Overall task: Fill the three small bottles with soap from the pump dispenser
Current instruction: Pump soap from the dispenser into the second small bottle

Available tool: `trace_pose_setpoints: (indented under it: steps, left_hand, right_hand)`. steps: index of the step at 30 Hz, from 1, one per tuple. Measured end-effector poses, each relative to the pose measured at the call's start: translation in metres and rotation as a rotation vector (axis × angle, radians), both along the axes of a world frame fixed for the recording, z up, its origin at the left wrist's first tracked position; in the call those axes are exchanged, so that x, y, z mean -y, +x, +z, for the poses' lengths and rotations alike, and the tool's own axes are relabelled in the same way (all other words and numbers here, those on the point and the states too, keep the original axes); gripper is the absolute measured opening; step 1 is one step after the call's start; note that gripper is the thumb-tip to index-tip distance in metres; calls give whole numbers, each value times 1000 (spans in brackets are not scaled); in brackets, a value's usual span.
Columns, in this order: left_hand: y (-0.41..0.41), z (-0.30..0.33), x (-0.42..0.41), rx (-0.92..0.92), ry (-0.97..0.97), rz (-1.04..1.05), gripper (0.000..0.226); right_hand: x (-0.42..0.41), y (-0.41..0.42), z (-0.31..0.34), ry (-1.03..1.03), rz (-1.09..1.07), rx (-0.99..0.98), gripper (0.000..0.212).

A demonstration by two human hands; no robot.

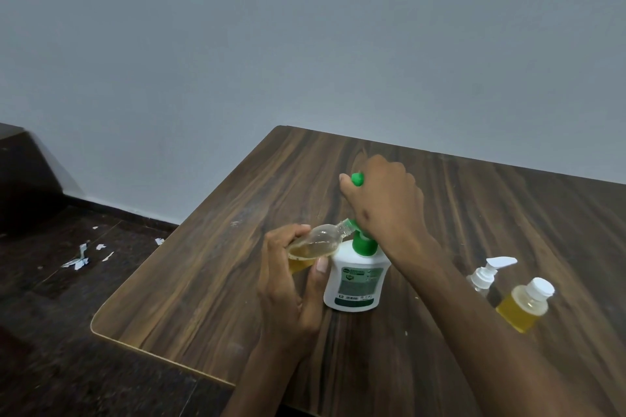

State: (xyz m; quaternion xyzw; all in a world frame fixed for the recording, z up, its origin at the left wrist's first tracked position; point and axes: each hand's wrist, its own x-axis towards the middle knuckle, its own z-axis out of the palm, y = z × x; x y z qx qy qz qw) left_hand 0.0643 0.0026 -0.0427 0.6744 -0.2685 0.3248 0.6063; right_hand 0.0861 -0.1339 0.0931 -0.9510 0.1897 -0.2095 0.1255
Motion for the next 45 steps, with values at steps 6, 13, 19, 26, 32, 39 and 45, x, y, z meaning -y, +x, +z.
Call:
trace_pose_setpoints:
  steps: [6,13,19,26,32,39,45]
  left_hand:
    - [-1,2,1,-8,-11,2,32]
    - [-2,3,1,-1,-19,-15,32]
    - [-1,1,1,0,-15,-10,33]
    - [-1,1,3,10,-12,-11,33]
    - [-1,0,3,-4,-14,-9,33]
    - [0,0,3,-3,-11,-1,33]
    - [-1,1,4,-6,-16,-5,32]
  right_hand:
    - [0,1,2,-47,8,32,35]
    - [1,1,3,-58,17,18,34]
    - [1,-1,3,-35,24,-11,33]
    - [1,-1,2,-30,20,-22,33]
    - [2,-3,1,9,14,-19,32]
    - [1,-1,2,-26,17,14,33]
    - [2,-1,4,-37,23,23,34]
